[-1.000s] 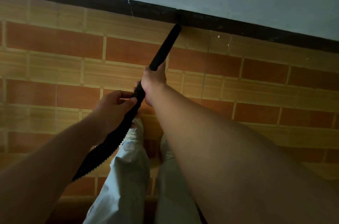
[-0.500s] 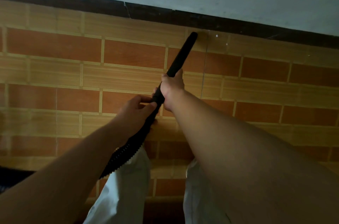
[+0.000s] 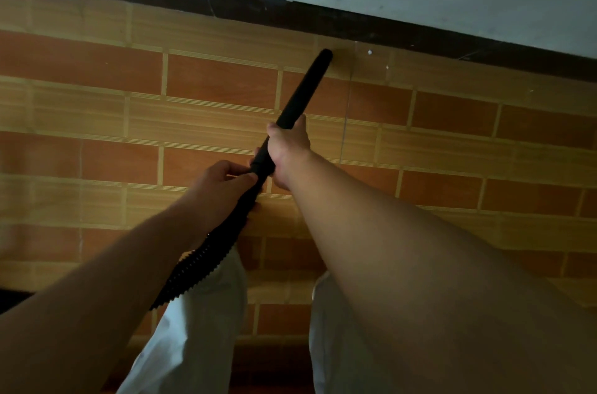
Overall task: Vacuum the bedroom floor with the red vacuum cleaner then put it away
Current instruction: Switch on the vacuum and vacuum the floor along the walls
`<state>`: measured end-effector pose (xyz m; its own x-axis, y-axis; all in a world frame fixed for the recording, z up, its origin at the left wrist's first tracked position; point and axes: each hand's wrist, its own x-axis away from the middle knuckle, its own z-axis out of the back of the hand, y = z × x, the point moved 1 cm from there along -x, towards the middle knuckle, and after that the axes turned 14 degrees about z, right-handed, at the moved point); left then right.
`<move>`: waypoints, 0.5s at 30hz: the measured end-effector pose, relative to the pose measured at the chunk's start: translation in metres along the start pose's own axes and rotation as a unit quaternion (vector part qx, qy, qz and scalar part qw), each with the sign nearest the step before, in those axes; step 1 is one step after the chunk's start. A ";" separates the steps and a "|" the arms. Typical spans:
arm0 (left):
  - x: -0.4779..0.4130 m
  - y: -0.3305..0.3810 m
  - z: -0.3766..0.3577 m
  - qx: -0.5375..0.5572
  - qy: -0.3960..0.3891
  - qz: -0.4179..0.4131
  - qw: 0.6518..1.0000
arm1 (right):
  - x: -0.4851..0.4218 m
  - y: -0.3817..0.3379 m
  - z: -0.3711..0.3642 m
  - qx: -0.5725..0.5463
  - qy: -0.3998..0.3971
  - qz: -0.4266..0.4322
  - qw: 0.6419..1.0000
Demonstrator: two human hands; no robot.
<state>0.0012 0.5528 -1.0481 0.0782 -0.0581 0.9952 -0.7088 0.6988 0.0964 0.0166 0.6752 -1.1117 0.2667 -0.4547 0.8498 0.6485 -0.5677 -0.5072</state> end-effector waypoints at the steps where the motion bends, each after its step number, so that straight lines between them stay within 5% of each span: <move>1: -0.002 0.001 -0.006 0.000 0.002 -0.001 1.000 | -0.001 0.000 0.007 -0.002 0.002 -0.003 1.000; 15: -0.008 0.009 -0.051 -0.034 -0.012 -0.010 0.999 | -0.019 0.000 0.069 -0.004 0.038 0.001 0.999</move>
<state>0.0304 0.5959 -1.0557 0.0739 -0.0885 0.9933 -0.6585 0.7437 0.1152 0.0606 0.7310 -1.1185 0.2139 -0.5065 0.8353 0.6423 -0.5714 -0.5109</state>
